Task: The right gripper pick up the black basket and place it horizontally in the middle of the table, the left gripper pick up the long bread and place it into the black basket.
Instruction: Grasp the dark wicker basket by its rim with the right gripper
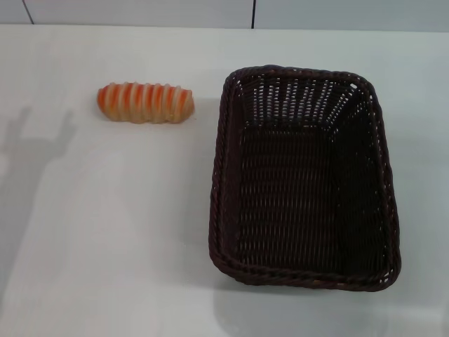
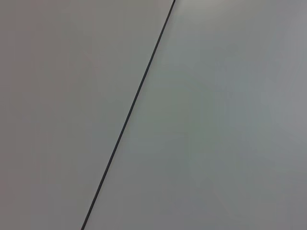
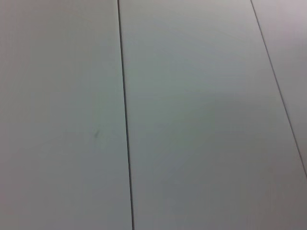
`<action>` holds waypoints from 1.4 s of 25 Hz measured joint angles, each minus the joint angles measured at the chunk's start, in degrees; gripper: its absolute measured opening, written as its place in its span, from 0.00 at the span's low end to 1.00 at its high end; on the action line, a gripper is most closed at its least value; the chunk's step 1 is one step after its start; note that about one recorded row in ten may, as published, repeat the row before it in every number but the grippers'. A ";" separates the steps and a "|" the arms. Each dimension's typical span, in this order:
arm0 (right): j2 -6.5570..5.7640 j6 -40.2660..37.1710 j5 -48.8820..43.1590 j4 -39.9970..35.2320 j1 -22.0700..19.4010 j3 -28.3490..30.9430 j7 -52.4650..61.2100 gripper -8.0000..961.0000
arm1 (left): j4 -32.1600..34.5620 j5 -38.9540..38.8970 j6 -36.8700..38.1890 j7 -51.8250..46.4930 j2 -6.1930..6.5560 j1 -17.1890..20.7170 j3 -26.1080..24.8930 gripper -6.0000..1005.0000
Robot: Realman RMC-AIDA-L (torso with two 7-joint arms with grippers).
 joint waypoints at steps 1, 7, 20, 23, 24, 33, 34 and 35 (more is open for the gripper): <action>-0.01 -0.01 0.01 0.08 0.05 -0.02 0.03 0.35 | 0.00 0.00 0.00 0.00 0.00 0.00 0.00 0.86; -0.09 -0.04 0.01 0.18 0.14 -0.07 0.14 0.35 | 0.27 0.00 -0.36 -1.83 0.22 0.04 0.72 0.86; -0.19 -0.08 -0.05 -0.13 -0.20 -0.08 0.17 0.35 | 0.35 0.00 -1.13 -2.11 0.31 -0.62 1.00 0.86; -0.16 -0.08 -0.15 -0.34 -0.40 -0.52 0.16 0.35 | 0.32 0.00 -1.19 -2.11 0.31 -0.66 0.92 0.86; -0.12 -0.08 -0.15 -0.41 -0.52 -0.75 0.16 0.35 | 0.30 0.00 -1.21 -2.11 0.31 -0.66 0.90 0.86; -0.24 0.50 -2.13 -1.63 -2.65 -2.45 -0.38 0.35 | 0.06 0.00 -1.30 -2.47 0.51 -0.70 0.73 0.86; -0.27 0.55 -2.99 -1.62 -2.85 -2.46 -0.38 0.35 | -0.02 0.00 -1.30 -2.49 0.55 -0.70 0.73 0.86; -0.31 0.63 -4.16 -1.52 -3.07 -2.46 -0.38 0.35 | -0.12 0.00 -1.30 -2.52 0.60 -0.70 0.73 0.86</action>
